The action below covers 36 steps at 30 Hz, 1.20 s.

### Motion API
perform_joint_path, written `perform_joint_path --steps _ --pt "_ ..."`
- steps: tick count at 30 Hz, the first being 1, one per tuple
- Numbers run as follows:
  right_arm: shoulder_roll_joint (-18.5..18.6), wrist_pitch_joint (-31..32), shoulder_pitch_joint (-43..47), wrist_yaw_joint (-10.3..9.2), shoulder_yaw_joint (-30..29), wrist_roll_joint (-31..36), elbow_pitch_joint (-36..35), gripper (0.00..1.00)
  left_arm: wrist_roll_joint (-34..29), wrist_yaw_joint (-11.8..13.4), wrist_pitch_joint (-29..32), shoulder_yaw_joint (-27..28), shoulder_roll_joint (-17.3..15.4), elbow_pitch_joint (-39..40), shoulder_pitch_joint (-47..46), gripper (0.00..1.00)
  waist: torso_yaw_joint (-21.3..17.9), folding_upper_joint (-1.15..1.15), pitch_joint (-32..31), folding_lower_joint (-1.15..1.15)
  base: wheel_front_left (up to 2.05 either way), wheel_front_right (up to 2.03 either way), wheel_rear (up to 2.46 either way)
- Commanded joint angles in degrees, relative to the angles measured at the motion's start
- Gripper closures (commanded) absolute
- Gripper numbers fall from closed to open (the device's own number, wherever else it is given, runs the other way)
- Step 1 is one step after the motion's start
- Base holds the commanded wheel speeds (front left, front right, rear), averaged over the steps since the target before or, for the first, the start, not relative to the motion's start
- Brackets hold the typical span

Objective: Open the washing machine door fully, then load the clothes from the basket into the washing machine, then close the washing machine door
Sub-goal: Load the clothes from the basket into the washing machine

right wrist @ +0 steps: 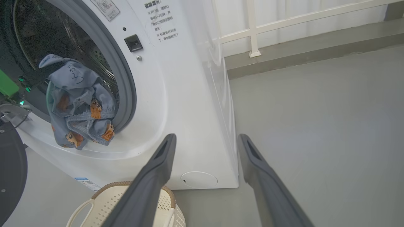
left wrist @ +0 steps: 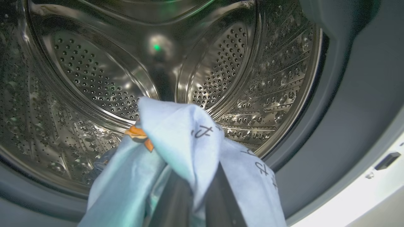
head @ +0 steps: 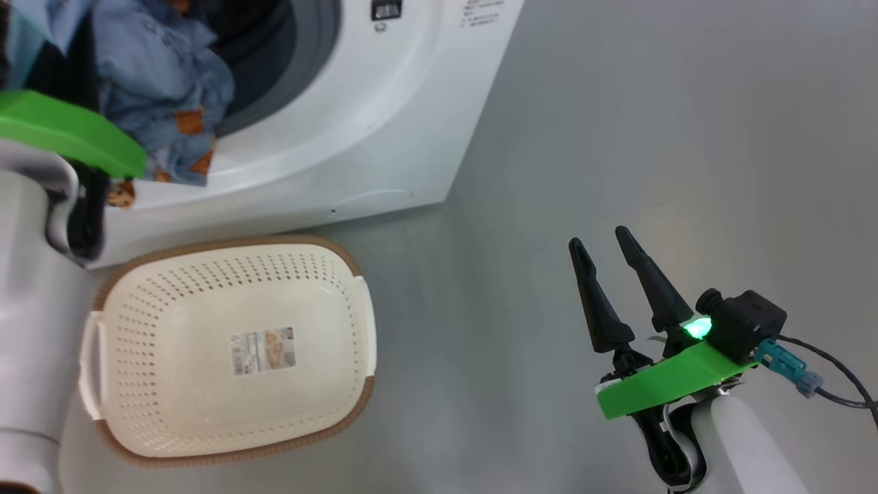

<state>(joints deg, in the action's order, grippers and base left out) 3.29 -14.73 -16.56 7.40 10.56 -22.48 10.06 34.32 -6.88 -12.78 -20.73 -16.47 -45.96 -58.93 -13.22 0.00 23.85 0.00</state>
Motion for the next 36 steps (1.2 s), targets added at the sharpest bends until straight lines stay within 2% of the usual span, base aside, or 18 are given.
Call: perform_joint_path --steps 1,7,17,21,25,27,28,29,30,31,36 --pt "-0.4 -0.3 -0.6 0.09 1.6 -1.4 -1.8 0.00 -0.5 -0.3 -0.7 0.8 -2.9 -1.3 -3.9 1.00 -3.2 0.00 4.2 0.00 0.00 0.00 0.00" --pt "-0.4 -0.3 -1.1 0.09 2.6 -2.4 -3.0 0.00 0.3 -0.5 -0.6 0.0 -3.7 -8.8 -11.5 1.00 -5.0 0.00 8.0 0.00 0.00 0.00 0.00" --pt "-0.4 -0.3 -1.5 0.09 4.0 -3.4 -4.5 0.00 1.3 -0.6 -0.2 -4.0 -5.1 -12.5 -18.7 1.00 -7.9 0.00 11.6 0.00 0.00 0.00 0.00" --pt "-0.4 -0.3 -1.7 0.09 4.2 -3.7 -5.1 0.00 1.4 -0.6 -2.0 -3.5 -5.2 -8.8 -22.4 1.00 -8.5 0.00 12.7 0.00 0.00 0.00 0.00" --pt "-0.4 -0.3 -2.1 0.09 4.5 -4.1 -5.5 0.00 -0.5 -0.6 -2.2 2.0 -6.2 1.1 -23.5 1.00 -8.9 0.00 13.8 0.00 0.00 0.00 0.00" --pt "-0.4 -0.3 -2.2 0.09 4.6 -4.3 -5.4 0.00 -1.5 -0.6 -2.2 3.6 -5.7 2.7 -22.0 1.00 -8.9 0.00 13.9 0.00 0.00 0.00 0.00" --pt "-0.4 -0.3 -2.3 0.09 4.6 -4.3 -5.3 0.00 -2.0 -0.6 -2.2 3.9 -5.6 2.8 -21.3 0.88 -8.8 0.00 13.9 0.00 0.00 0.00 0.00" --pt "-0.4 -0.3 -2.2 0.09 4.7 -4.4 -5.2 0.00 -2.5 -0.6 -2.2 3.9 -5.5 2.1 -20.6 0.54 -8.7 0.00 13.7 0.00 0.00 0.00 0.00" --pt "-0.4 -0.3 -2.2 0.09 4.8 -4.4 -5.1 0.00 -2.2 -0.6 -2.2 3.5 -5.1 0.0 -19.8 0.05 -8.6 0.00 13.5 0.00 0.00 0.00 0.00" --pt "-0.4 -0.3 -2.2 0.09 4.8 -4.4 -4.9 0.00 -2.0 -0.6 -2.2 2.6 -4.8 -2.1 -19.5 0.00 -8.5 0.00 13.3 0.00 0.00 0.00 0.00" --pt "-0.4 -0.3 -2.7 0.09 5.0 -4.5 -4.2 0.00 -2.1 -0.6 -0.6 -0.3 -4.3 -10.4 -20.6 0.00 -7.6 0.00 12.6 0.00 0.00 0.00 0.00"
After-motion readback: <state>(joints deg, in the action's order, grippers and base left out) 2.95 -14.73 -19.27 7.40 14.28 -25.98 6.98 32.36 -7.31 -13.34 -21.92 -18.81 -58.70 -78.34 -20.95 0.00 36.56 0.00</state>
